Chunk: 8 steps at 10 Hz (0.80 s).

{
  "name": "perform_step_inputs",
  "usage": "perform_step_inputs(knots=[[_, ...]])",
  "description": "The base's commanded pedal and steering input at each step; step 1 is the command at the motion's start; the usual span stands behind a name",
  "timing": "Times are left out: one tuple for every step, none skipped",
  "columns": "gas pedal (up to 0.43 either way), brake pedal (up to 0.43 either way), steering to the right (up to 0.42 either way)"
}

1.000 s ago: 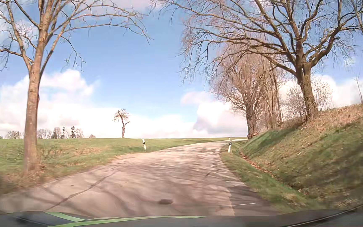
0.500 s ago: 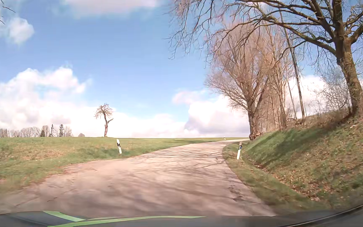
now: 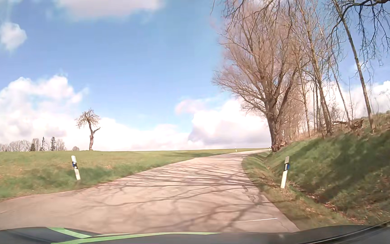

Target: Follow the waypoints while adhering to traffic rules and regulations

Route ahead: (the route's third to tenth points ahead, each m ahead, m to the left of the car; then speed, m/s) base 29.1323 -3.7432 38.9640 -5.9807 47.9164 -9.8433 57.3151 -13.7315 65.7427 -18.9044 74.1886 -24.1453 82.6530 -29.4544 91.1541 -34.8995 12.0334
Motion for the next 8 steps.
perform_step_inputs(knots=[[0.118,0.000,0.031],[0.118,0.000,0.032],[0.118,0.000,0.033],[0.118,0.000,0.034],[0.118,0.000,0.035],[0.118,0.000,0.037],[0.118,0.000,0.039],[0.118,0.000,0.038]])
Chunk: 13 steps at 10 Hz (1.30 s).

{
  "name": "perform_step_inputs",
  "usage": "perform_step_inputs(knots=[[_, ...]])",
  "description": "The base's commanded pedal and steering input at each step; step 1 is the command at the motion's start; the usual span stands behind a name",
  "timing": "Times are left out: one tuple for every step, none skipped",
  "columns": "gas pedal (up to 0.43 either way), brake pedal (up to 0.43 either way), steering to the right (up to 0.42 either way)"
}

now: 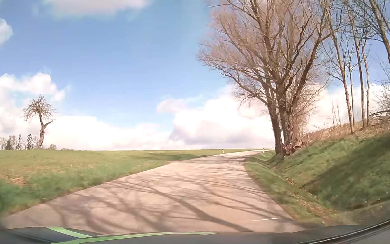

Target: Follow the waypoints while adhering to traffic rules and regulations

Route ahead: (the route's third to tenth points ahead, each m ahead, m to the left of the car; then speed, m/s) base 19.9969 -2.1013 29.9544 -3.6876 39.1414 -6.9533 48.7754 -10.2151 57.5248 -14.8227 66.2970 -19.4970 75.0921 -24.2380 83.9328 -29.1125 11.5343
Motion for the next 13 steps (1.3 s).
perform_step_inputs(knots=[[0.118,0.000,0.038],[0.118,0.000,0.036],[0.118,0.000,0.036],[0.138,0.000,0.036],[0.150,0.000,0.035],[0.150,0.000,0.035],[0.150,0.000,0.035],[0.150,0.000,0.034],[0.150,0.000,0.034],[0.150,0.000,0.033],[0.150,0.000,0.033],[0.150,0.000,0.033],[0.157,0.000,0.033]])
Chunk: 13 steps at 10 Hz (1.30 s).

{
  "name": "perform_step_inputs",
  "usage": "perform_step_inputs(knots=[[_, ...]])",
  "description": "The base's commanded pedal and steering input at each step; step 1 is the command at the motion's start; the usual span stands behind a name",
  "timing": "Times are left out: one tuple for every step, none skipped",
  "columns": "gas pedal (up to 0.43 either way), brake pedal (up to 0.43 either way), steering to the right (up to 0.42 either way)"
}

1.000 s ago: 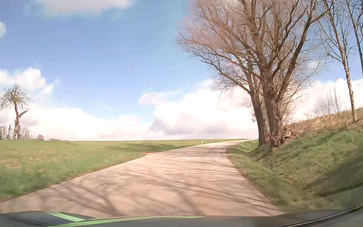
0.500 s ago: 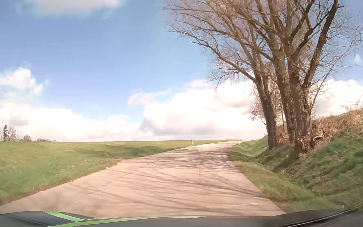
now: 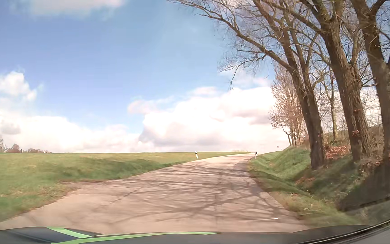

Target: Follow the waypoints while adhering to traffic rules and regulations

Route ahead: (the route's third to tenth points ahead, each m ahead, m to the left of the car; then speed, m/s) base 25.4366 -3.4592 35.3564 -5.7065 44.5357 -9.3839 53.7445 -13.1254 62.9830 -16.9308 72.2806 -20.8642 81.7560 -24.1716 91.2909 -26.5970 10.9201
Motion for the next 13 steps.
perform_step_inputs(knots=[[0.157,0.000,0.033],[0.157,0.000,0.032],[0.157,0.000,0.032],[0.169,0.000,0.032],[0.197,0.000,0.035],[0.197,0.000,0.036],[0.197,0.000,0.039],[0.209,0.000,0.040],[0.209,0.000,0.040],[0.220,0.000,0.040],[0.220,0.000,0.040],[0.220,0.000,0.040],[0.220,0.000,0.040]])
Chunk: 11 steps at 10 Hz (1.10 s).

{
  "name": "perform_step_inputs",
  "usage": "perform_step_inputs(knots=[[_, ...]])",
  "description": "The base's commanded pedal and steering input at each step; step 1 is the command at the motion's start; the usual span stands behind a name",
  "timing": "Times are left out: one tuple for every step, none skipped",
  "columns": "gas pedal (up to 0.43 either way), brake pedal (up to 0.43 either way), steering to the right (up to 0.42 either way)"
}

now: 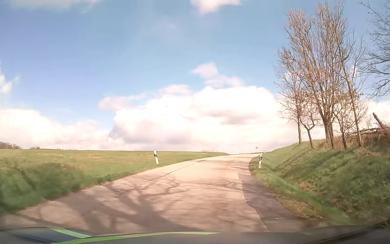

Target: Follow the waypoints while adhering to traffic rules and regulations

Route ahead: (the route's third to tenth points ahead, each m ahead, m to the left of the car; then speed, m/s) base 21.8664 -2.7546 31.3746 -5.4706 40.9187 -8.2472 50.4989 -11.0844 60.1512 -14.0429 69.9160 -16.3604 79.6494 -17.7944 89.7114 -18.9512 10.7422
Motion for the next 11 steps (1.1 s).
perform_step_inputs(knots=[[0.220,0.000,0.039],[0.220,0.000,0.039],[0.220,0.000,0.039],[0.220,0.000,0.039],[0.228,0.000,0.039],[0.228,0.000,0.040],[0.228,0.000,0.042],[0.240,0.000,0.042],[0.240,0.000,0.043],[0.240,0.000,0.044],[0.240,0.000,0.045]])
